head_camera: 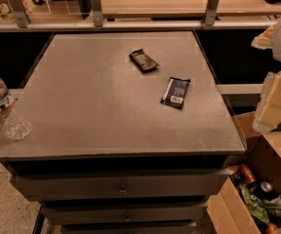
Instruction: Pick rxbar blueberry
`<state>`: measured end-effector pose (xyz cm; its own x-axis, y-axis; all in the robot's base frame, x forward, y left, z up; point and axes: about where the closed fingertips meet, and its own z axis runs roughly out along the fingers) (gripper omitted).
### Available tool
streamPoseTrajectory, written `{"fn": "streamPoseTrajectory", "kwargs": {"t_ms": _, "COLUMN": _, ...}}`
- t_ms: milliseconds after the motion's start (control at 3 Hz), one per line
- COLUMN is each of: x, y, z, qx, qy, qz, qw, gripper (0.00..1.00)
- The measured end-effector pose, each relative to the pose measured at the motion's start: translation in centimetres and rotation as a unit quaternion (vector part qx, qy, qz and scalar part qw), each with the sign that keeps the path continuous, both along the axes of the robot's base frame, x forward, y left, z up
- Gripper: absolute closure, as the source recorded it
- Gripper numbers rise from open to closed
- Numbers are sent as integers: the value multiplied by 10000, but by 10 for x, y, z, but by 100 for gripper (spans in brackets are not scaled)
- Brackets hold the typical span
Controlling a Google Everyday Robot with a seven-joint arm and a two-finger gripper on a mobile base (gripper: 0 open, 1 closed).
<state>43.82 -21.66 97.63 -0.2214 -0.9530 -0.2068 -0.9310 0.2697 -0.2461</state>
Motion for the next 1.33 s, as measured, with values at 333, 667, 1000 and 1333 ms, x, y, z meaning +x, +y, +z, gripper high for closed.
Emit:
{"fn": "streamPoseTrajectory", "kwargs": {"t_ms": 333, "x": 8, "y": 4, "z": 4, "qx": -3, "qy": -47, "qz": 44, "qw": 10000, "gripper": 0}}
{"fn": "streamPoseTrajectory", "kwargs": {"t_ms": 667, "x": 30, "y": 14, "z": 1, "qx": -13, "qy": 38, "qz": 117, "qw": 9999, "gripper": 0}}
{"fn": "streamPoseTrajectory", "kwargs": {"t_ms": 1000, "x": 63, "y": 29, "z": -8, "qx": -91, "qy": 153, "qz": 226, "qw": 9996, "gripper": 0}}
{"fn": "streamPoseTrajectory", "kwargs": {"t_ms": 1333, "x": 92, "y": 42, "z": -21, "qx": -112, "qy": 228, "qz": 277, "qw": 9993, "gripper": 0}}
